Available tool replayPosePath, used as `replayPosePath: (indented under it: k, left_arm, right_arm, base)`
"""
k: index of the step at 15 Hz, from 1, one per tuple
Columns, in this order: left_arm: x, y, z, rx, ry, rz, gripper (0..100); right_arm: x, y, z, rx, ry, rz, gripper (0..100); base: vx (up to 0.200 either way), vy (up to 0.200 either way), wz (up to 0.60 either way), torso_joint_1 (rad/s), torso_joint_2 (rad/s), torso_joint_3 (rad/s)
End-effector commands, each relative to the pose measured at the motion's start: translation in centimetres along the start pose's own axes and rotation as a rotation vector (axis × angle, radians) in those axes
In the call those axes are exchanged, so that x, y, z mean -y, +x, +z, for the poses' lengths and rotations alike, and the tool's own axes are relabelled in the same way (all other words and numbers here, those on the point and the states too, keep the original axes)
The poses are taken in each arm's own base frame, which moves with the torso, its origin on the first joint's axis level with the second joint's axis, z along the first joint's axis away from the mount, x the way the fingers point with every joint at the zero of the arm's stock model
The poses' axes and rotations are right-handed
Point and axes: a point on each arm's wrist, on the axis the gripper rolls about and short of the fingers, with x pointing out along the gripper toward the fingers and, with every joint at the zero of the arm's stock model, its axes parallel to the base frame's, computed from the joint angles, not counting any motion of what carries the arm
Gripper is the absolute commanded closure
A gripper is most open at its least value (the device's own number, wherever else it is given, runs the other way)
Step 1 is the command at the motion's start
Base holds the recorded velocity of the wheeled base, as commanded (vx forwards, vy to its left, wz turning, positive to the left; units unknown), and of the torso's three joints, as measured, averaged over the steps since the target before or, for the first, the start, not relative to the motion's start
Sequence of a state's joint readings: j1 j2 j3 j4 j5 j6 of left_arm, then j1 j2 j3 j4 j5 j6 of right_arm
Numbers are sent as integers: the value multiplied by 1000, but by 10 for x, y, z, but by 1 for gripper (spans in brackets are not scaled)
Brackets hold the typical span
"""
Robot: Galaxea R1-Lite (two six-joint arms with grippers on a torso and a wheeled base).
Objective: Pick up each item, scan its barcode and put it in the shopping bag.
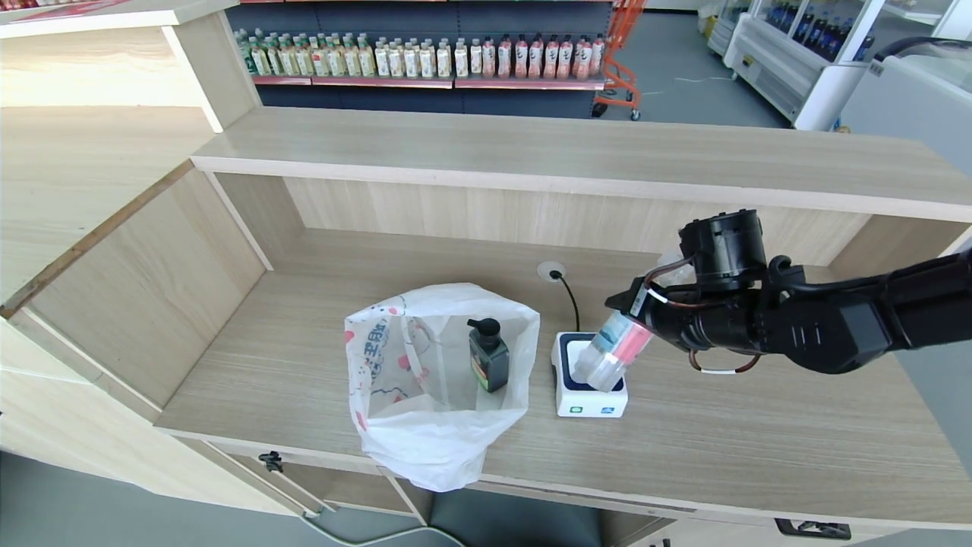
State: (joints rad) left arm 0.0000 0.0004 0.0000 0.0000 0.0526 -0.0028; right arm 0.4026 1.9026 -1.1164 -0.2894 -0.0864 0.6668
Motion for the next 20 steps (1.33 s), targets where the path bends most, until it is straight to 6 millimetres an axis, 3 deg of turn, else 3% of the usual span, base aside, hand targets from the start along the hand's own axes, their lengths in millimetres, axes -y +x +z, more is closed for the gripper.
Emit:
replayPosePath:
  k: [1, 10, 20]
  left_arm:
    - [0, 0, 0, 0, 0, 1, 0]
    - [0, 0, 0, 0, 0, 1, 0]
    - [0, 0, 0, 0, 0, 1, 0]
  right_arm:
    - [-3, 8, -8, -26, -4, 4, 100]
    - [-10, 23, -12, -28, -10, 8, 100]
    - [-16, 26, -5, 1, -16, 28, 100]
  base:
    - [0, 0, 0, 0, 0, 0]
    - [0, 0, 0, 0, 0, 0]
    - [0, 0, 0, 0, 0, 0]
